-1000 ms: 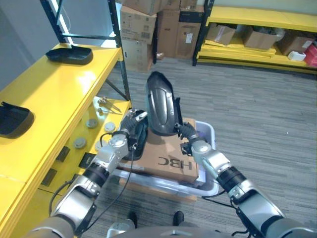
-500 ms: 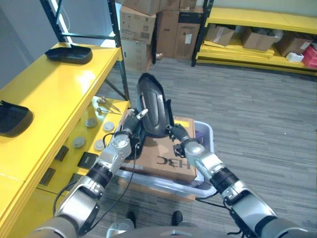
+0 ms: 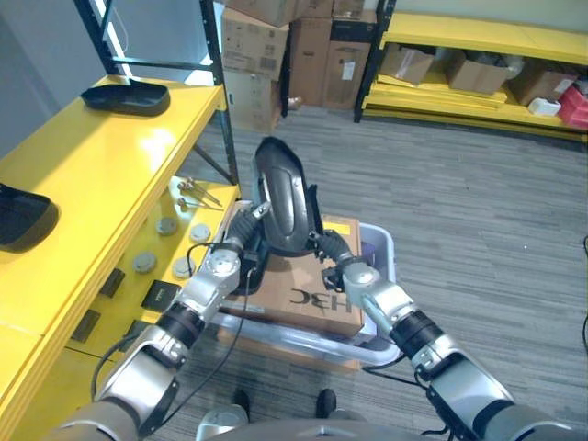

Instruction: Move parts from the plastic box to the shelf.

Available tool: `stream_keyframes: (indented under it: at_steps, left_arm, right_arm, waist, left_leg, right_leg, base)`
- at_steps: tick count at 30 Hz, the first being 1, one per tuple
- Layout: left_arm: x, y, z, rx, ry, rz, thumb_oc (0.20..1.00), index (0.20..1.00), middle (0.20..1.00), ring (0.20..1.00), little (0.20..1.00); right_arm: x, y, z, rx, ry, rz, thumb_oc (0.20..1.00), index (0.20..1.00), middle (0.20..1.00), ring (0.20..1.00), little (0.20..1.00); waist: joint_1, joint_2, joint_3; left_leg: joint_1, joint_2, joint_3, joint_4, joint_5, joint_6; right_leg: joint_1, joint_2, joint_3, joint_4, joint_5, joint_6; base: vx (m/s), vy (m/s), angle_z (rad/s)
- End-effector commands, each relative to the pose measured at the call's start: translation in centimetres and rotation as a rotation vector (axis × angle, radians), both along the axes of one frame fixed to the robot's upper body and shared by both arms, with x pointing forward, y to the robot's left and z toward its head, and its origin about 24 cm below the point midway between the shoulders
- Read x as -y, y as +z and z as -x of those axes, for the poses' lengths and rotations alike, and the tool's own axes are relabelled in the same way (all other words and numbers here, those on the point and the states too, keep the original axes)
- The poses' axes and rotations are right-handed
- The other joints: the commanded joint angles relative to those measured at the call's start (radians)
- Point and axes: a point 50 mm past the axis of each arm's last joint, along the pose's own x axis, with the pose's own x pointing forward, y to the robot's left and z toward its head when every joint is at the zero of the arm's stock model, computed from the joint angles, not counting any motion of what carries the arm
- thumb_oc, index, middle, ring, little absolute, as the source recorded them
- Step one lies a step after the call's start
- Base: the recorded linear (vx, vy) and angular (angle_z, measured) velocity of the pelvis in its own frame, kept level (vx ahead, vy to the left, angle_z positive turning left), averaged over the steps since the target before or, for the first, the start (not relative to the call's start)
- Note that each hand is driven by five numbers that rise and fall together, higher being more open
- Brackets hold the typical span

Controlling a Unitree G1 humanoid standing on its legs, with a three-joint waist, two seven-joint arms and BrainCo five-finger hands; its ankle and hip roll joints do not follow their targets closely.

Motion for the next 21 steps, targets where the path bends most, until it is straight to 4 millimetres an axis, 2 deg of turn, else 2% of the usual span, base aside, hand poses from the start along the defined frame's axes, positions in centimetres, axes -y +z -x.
stream_keyframes:
  at_steps: [1, 12, 14, 21]
  left_arm:
    - [3.0, 4.0, -1.8, 0.154, -0.112, -0.037, 0.2, 0.2, 0.2, 0.2, 0.2]
    - [3.4, 3.7, -1.5, 0.149, -0.121, -0.004, 0.2, 0.2, 0.2, 0.2, 0.2]
    - [3.4, 3.8, -1.4, 0.158, -0.112, 0.004, 0.2, 0.2, 0.2, 0.2, 0.2]
    - [2.8, 3.7, -1.2, 0.159, -0.069, 0.024, 0.2, 0.2, 0.2, 0.2, 0.2]
  right_arm:
    - [-3.3, 6.0, -1.9, 0.224, 0.113, -0.088, 0.2, 0.2, 0.2, 0.2, 0.2]
    - [-3.4, 6.1, -2.0, 0.223, 0.101, -0.135, 0.2, 0.2, 0.2, 0.2, 0.2]
    - [-3.5, 6.4, -2.0, 0.23, 0.086, -0.171, 1.0, 1.0, 1.0, 1.0, 1.0]
    - [-3.2, 8.6, -2.0, 0.303, 0.025, -0.31, 1.0, 1.0, 1.0, 1.0, 1.0]
  waist:
    - [0.029, 0.006, -0.044]
    - [0.031, 0.007, -0.043]
    - [0.03, 0.008, -0.041]
    - [0.032, 0.012, -0.041]
  left_leg:
    - [-0.022, 0.053, -0.053, 0.04, -0.063, -0.043]
    - [-0.016, 0.055, -0.052, 0.038, -0.061, -0.044]
    - [-0.016, 0.054, -0.053, 0.037, -0.061, -0.044]
    - [-0.01, 0.055, -0.056, 0.029, -0.057, -0.045]
  right_leg:
    - [0.02, -0.083, 0.014, 0.009, -0.07, 0.106]
    - [0.024, -0.083, 0.013, 0.012, -0.071, 0.105]
    - [0.024, -0.083, 0.013, 0.012, -0.071, 0.105]
    - [0.027, -0.082, 0.012, 0.012, -0.072, 0.106]
  base:
    - [0.0, 0.0, 0.0]
    - [0.0, 0.0, 0.0]
    - [0.0, 0.0, 0.0]
    - [0.0, 0.0, 0.0]
